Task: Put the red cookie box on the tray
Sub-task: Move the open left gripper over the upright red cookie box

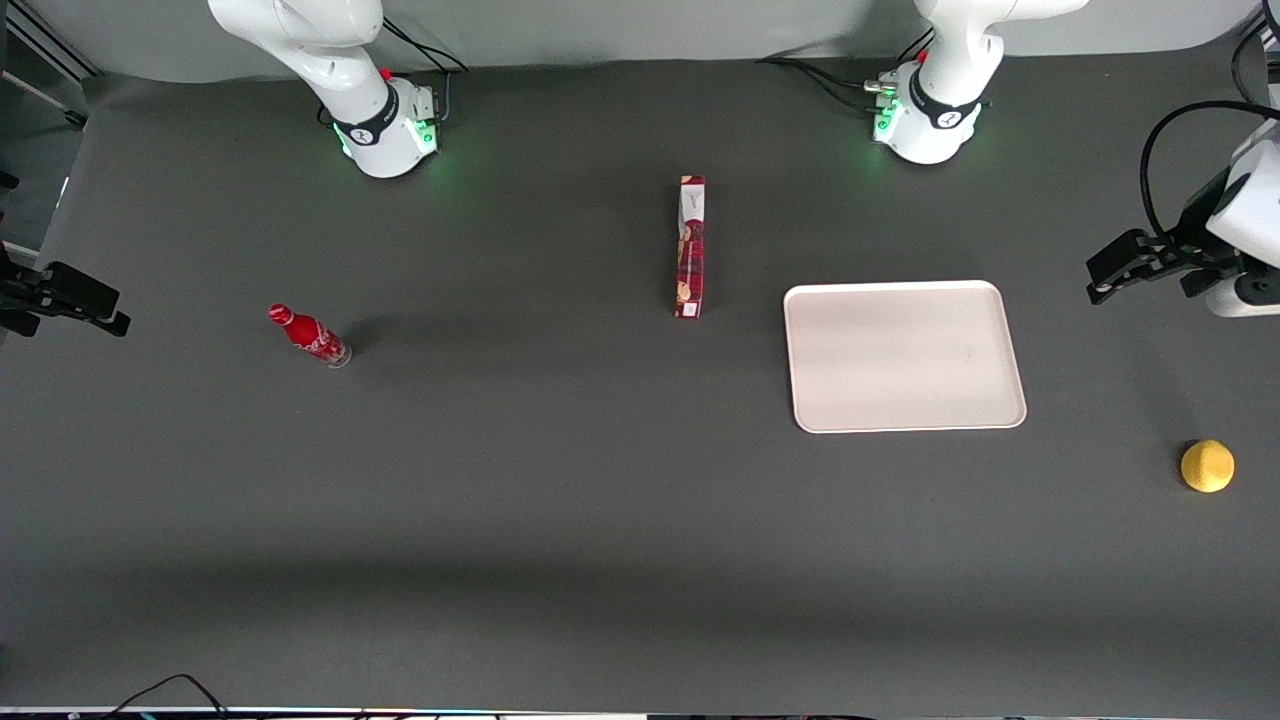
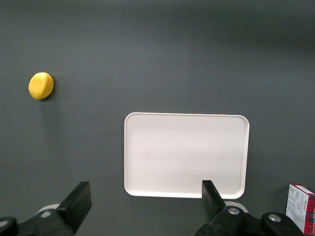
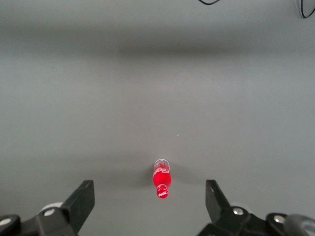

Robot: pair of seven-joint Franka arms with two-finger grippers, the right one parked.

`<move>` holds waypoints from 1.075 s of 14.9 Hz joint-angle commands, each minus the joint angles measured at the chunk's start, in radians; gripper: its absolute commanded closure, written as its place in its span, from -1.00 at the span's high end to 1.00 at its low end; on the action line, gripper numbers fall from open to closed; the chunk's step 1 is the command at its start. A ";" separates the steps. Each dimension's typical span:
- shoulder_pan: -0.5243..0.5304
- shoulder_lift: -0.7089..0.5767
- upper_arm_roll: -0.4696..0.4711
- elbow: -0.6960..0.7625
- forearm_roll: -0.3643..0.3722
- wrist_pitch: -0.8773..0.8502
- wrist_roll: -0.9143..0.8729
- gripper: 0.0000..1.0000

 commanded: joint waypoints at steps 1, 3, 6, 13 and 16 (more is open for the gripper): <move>0.008 -0.027 -0.003 -0.022 -0.011 0.004 0.007 1.00; 0.000 -0.020 -0.005 -0.023 -0.012 0.006 0.008 1.00; -0.009 -0.013 -0.078 -0.072 -0.104 -0.012 -0.020 1.00; -0.023 -0.010 -0.398 -0.353 -0.195 0.192 -0.273 1.00; -0.026 -0.005 -0.579 -0.465 -0.196 0.355 -0.413 1.00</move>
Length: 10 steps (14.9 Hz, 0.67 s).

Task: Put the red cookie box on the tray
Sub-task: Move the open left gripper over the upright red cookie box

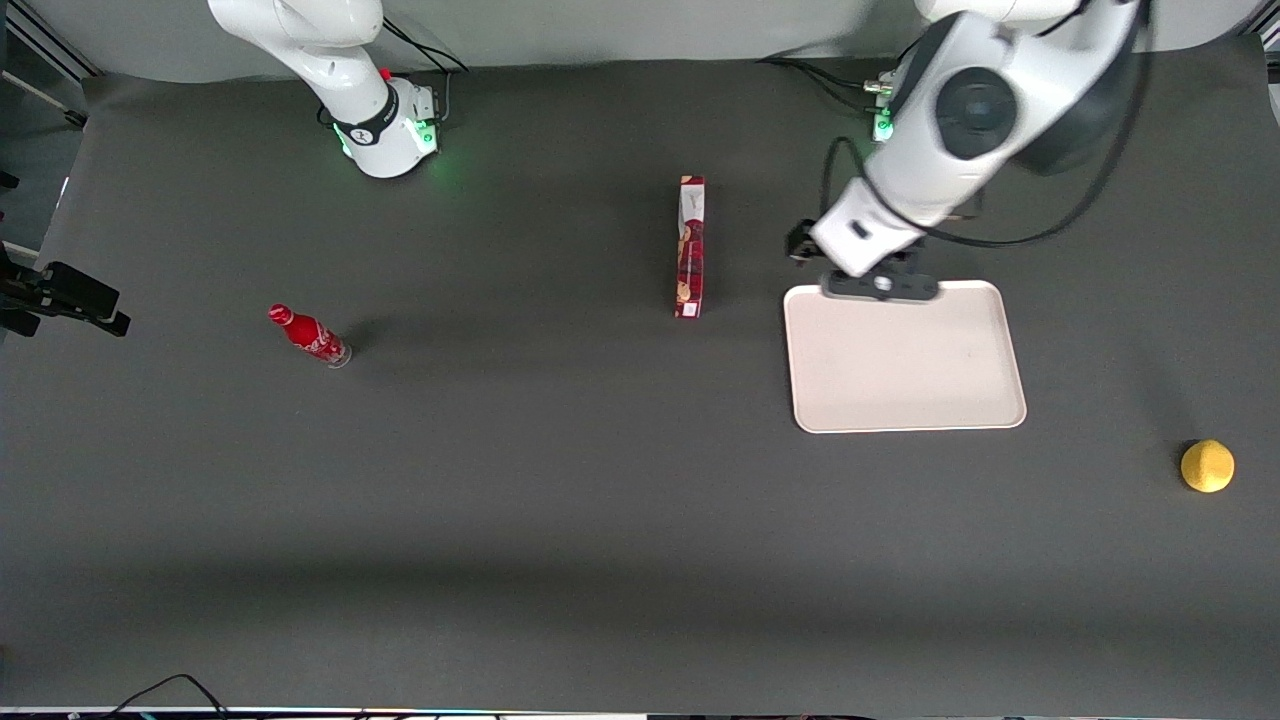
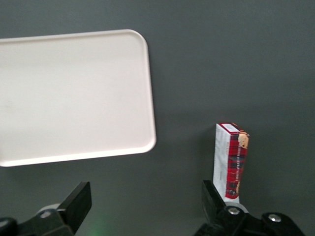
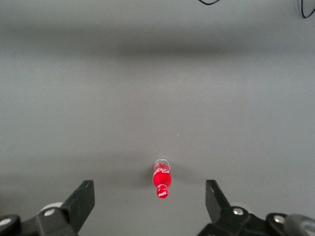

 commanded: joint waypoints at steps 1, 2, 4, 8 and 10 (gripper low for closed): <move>0.000 -0.024 -0.171 -0.150 -0.016 0.189 -0.143 1.00; -0.001 -0.024 -0.211 -0.184 -0.022 0.243 -0.188 1.00; -0.004 -0.007 -0.301 -0.213 -0.021 0.313 -0.301 1.00; -0.020 0.039 -0.358 -0.278 -0.007 0.430 -0.355 1.00; -0.043 0.075 -0.360 -0.278 0.019 0.452 -0.386 1.00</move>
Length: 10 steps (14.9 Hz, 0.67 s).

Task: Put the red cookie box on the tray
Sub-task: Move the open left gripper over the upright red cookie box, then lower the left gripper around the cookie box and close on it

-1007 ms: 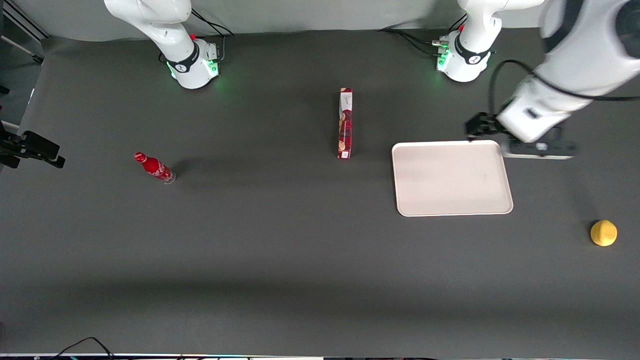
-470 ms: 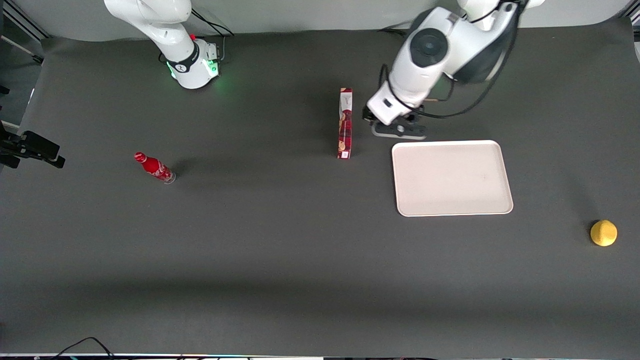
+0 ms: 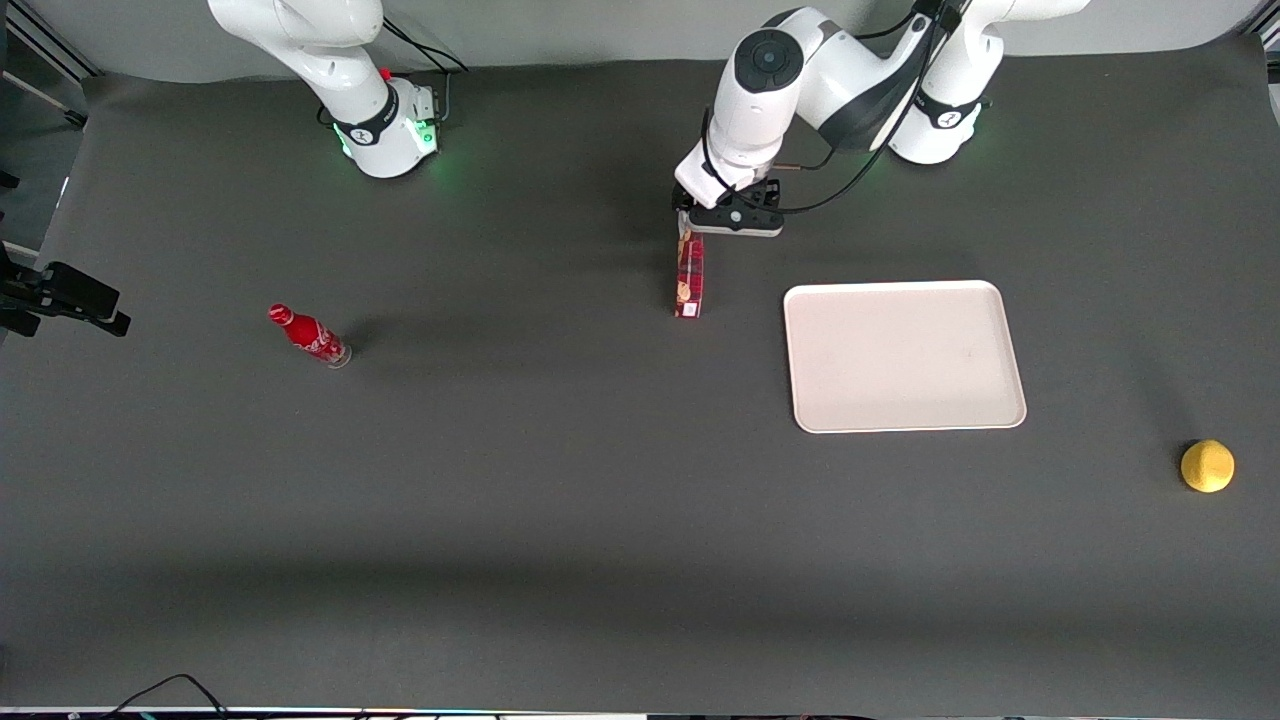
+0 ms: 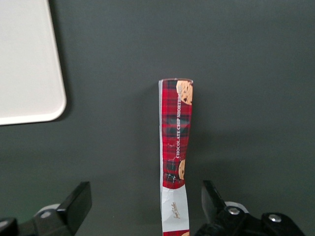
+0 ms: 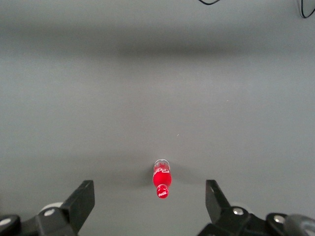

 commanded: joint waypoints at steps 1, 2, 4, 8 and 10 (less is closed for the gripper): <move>-0.036 0.073 -0.002 -0.009 0.077 0.064 -0.084 1.00; -0.053 0.108 -0.002 -0.007 0.130 0.081 -0.133 1.00; -0.070 0.179 0.000 -0.006 0.284 0.124 -0.258 1.00; -0.099 0.257 0.000 -0.002 0.447 0.147 -0.435 1.00; -0.110 0.269 0.001 -0.004 0.447 0.164 -0.461 1.00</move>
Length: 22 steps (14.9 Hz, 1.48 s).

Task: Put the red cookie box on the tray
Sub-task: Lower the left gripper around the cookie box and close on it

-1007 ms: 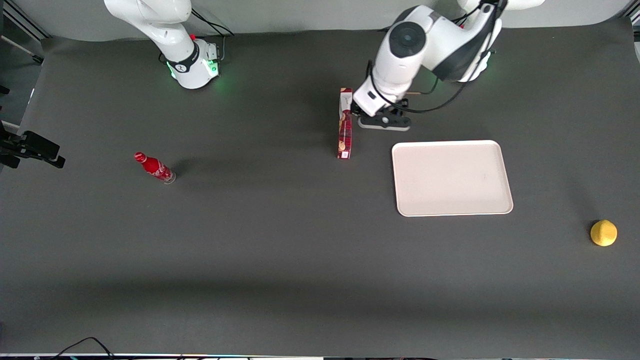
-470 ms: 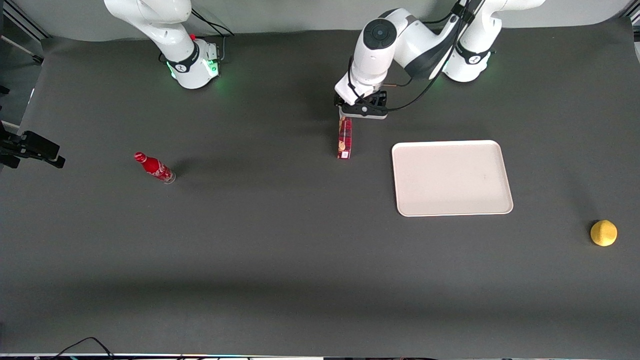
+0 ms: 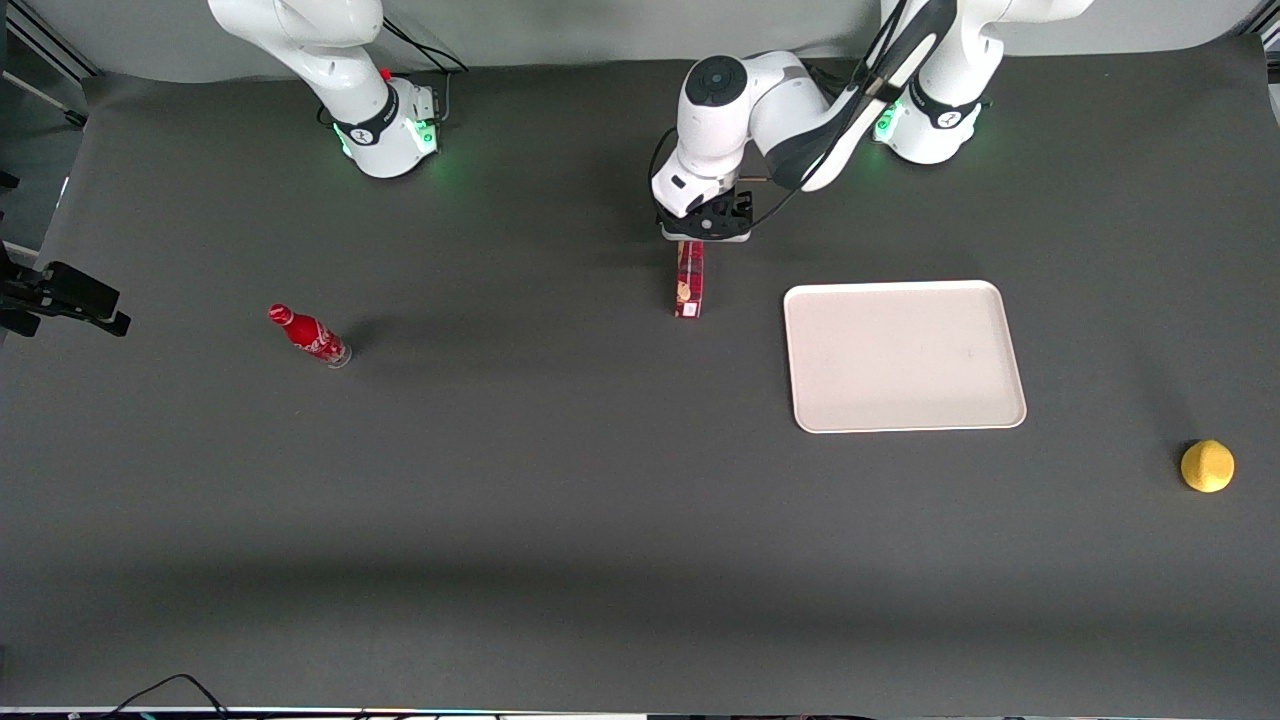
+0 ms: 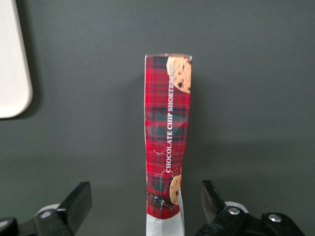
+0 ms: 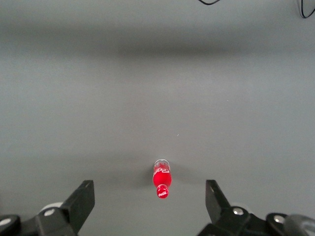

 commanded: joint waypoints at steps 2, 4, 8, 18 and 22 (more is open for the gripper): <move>-0.031 0.044 0.009 0.006 0.030 0.058 -0.094 1.00; -0.046 0.060 0.017 0.006 0.033 0.074 -0.107 1.00; -0.066 0.078 0.034 0.001 0.034 0.074 -0.108 1.00; -0.135 0.164 0.129 0.022 0.238 0.099 -0.309 1.00; -0.137 0.166 0.128 0.038 0.234 0.099 -0.326 0.10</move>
